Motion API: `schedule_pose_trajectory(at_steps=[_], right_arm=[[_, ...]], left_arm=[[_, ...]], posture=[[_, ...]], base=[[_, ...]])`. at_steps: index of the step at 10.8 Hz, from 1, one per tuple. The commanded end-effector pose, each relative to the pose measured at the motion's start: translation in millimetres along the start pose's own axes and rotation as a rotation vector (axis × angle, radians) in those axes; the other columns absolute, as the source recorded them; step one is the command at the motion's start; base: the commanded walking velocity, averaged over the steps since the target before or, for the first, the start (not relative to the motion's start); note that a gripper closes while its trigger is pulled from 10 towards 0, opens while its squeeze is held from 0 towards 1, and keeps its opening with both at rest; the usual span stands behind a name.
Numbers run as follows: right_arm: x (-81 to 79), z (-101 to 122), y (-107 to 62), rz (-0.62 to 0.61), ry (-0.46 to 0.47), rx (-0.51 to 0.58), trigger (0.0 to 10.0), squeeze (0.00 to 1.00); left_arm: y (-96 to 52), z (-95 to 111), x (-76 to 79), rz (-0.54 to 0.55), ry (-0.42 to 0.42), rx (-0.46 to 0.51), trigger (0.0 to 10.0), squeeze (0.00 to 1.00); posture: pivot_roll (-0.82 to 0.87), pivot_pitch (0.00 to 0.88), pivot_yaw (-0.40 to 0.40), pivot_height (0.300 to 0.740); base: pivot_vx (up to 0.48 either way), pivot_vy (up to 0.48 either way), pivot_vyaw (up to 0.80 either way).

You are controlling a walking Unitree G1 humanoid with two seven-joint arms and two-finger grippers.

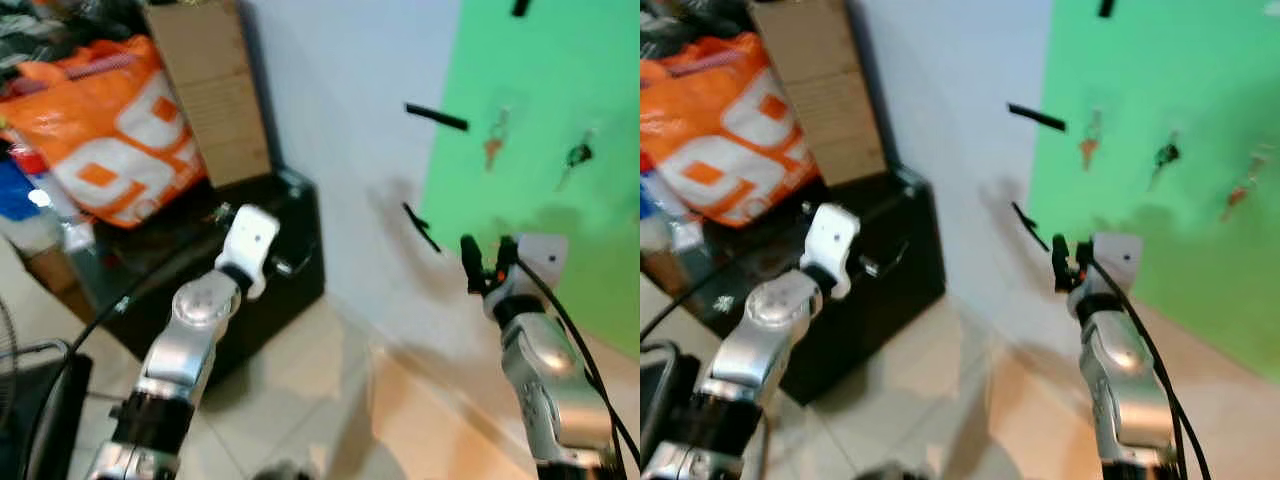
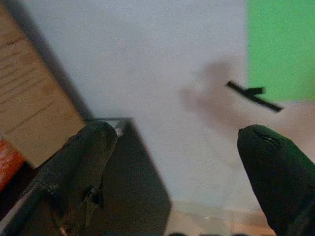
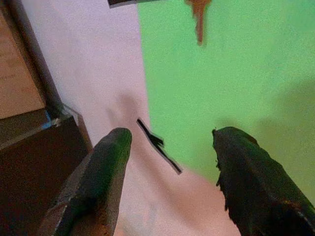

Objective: Hang keys on a hook

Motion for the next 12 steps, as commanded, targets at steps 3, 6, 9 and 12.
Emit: schedule_pose_trajectory(at_steps=[3,6,9,12], right_arm=[[1.2,-14,1.1,-0.019,0.031,-0.052,10.0,1.0],[0.2,-10,14.2,-0.029,0.017,-0.049,10.0,1.0],[4.8,1,20.4,-0.066,-0.031,0.002,10.0,1.0],[15.3,2,22.8,-0.11,-0.009,0.0,10.0,1.0]], left_arm=[[-0.5,4,-6.4,0.042,-0.016,0.02,10.0,0.0],[1.2,3,-9.5,0.082,-0.016,0.014,10.0,0.0],[2.6,6,-15.3,0.118,-0.03,0.024,10.0,0.0],[4.3,7,-14.0,0.122,-0.039,0.023,10.0,0.0]], posture=[[-0.19,0.0,0.106,0.74],[-0.16,0.0,0.077,0.74],[-0.16,0.0,0.059,0.74],[-0.17,0.0,0.061,0.74]], base=[[0.0,0.0,0.8],[0.081,0.0,0.8],[0.286,0.0,0.26],[0.309,0.0,0.0]])
Point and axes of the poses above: a point about 5 cm out from each wrist's last joint towards the gripper, its own y axis pointing out of the wrist towards the gripper, its own z axis along the axis of the wrist's last joint, x = y × z, the point moved 6 cm from there along y, pointing out of the wrist towards the gripper, and after that the axes turned 10 degrees about y, right-handed, at the moved point
